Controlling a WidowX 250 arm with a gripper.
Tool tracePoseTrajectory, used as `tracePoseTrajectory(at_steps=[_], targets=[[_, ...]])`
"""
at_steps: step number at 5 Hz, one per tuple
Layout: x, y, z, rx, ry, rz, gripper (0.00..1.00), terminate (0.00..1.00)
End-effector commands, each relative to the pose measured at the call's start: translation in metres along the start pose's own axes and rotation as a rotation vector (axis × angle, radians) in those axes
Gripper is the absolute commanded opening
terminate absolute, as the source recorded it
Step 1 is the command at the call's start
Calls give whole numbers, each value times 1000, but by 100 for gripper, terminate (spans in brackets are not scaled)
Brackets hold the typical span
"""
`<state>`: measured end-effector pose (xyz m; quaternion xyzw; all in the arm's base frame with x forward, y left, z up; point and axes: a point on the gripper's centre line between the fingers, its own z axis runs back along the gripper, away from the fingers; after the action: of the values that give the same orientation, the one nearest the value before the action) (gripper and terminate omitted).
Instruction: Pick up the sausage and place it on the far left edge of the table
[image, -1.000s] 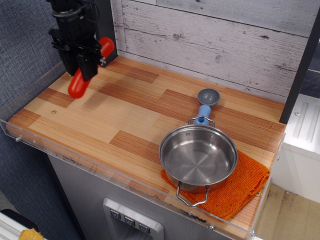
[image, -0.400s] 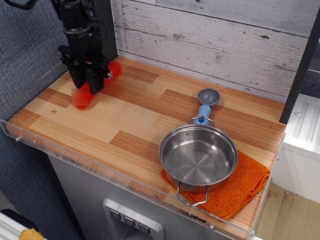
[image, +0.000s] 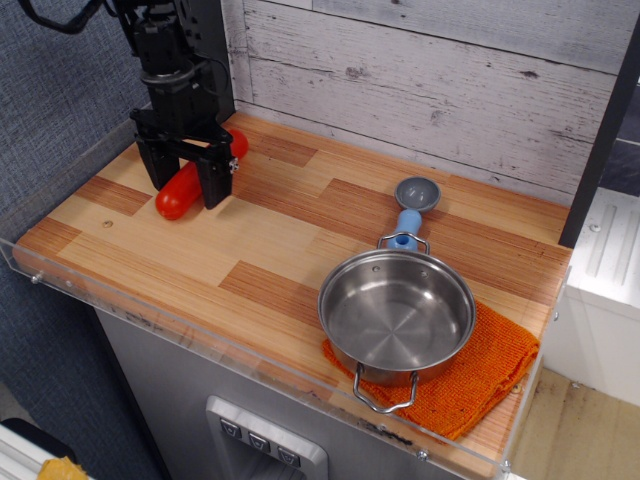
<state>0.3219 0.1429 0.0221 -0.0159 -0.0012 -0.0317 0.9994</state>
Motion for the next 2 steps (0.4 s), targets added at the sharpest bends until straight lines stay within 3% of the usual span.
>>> tracePoseTrajectory(at_steps=[1,2], targets=[[-20,-28,100,123,-119,-34,100,0],[-32,-68,147,167,-192,-59,100,0]])
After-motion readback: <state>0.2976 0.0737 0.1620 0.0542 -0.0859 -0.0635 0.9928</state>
